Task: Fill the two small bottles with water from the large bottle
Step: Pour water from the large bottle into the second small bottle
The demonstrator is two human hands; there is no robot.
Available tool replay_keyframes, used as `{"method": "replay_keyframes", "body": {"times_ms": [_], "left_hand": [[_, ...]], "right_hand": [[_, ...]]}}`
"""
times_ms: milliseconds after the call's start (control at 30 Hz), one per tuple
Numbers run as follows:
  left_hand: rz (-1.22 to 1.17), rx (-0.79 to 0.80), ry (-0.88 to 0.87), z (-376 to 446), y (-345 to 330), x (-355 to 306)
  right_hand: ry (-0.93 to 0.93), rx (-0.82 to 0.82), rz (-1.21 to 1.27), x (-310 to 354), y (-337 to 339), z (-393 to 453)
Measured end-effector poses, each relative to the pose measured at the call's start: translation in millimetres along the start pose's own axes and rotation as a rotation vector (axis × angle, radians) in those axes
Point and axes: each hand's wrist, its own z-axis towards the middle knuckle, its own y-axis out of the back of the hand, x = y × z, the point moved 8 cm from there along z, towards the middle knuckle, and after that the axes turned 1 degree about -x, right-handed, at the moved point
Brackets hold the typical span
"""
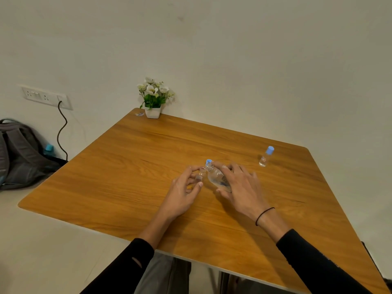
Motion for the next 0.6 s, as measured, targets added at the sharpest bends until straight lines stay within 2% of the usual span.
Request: {"method": "replay_keyframes", "body": {"times_ms": [600], "left_hand": [[-0.017,-0.005,-0.006,1.6,0.3,6.2]], "right_hand": [[0.058,-0.017,-0.128,0.7,8.2,4.1]]}}
